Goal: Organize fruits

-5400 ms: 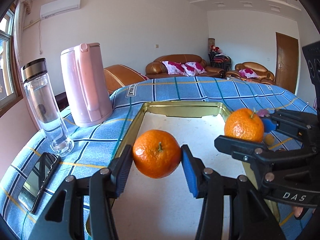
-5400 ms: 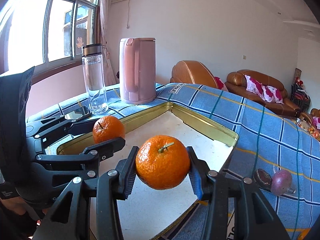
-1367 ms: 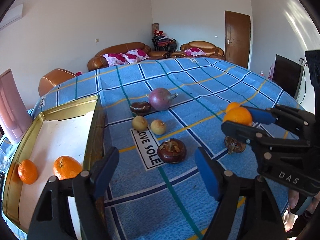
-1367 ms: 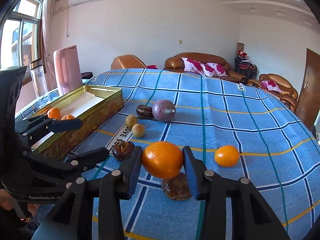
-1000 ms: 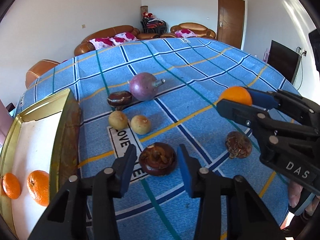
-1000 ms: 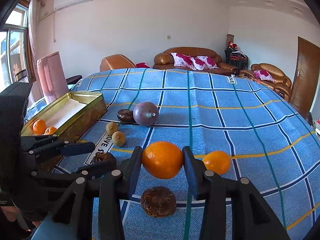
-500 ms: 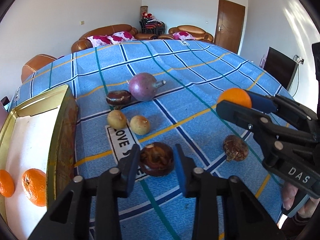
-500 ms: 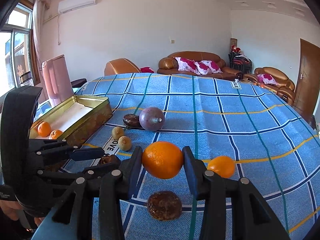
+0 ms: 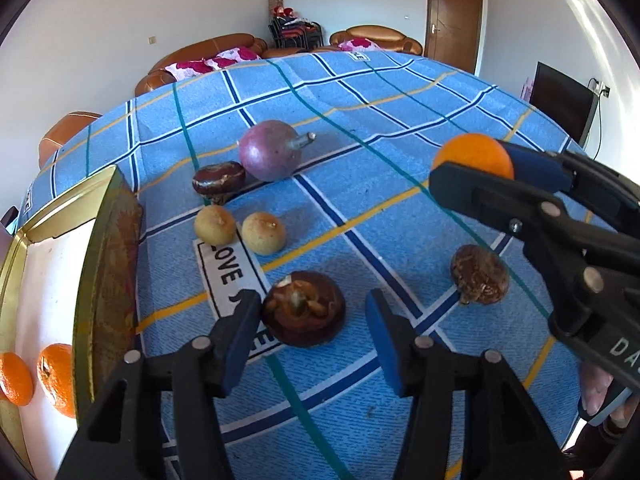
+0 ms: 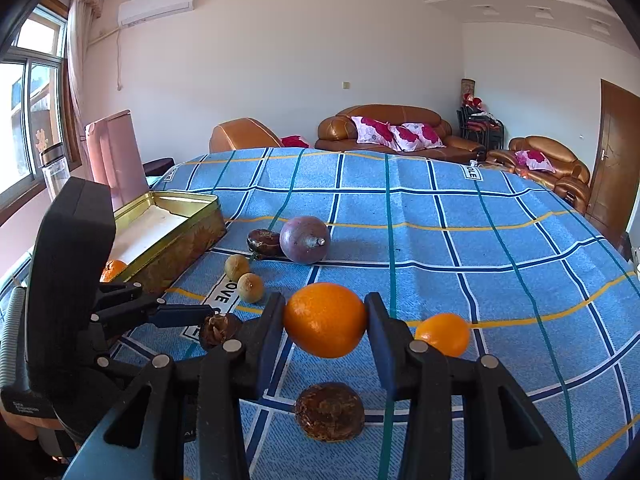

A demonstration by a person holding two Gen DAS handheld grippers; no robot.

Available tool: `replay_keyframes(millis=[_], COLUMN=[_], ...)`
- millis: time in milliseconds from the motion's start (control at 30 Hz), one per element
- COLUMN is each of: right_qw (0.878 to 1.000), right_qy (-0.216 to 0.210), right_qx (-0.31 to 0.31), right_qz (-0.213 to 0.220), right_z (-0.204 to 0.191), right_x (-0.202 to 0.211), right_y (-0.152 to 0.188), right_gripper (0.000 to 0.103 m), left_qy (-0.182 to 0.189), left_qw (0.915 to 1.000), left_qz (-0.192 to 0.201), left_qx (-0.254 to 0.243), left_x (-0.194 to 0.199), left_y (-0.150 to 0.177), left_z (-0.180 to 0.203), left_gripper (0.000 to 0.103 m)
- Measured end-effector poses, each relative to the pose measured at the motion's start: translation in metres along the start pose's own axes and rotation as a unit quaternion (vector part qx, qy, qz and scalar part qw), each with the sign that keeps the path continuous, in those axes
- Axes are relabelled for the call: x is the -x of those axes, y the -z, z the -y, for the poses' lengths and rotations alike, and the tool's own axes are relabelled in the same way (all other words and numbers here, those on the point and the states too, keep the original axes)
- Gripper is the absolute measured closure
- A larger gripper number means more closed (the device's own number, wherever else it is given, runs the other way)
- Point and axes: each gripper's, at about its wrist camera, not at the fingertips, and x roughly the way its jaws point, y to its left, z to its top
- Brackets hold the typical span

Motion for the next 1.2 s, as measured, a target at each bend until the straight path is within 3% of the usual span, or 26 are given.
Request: replay_keyframes(millis=[100,600,1200], right_qw=[1.000,0.999,0.997], right_qy=[-0.001,-0.011,-0.024], right_qx=[0.001,0.018,0.040], right_qz=[0.000,0.027,0.067], right_z=[0.000,-0.007,-0.014], right_x=[0.000,0.011,0.026], right_y=[0.000,0.002,0.004], right_gripper=[0.060,0.060,0.060], left_qy=[0.004,-0.001,-0.018], left_qw=[0.9999,0.9951,0.9824], left_qz=[0.006,0.095,0.179], left_qx=[0.010,0.029,0.049], left_x=[0.002,0.035,0.066], left_y=[0.001,0.006,0.016], left_z=[-0.004,-0.013,-0.020], left_gripper=[0.059,0.059,0.059])
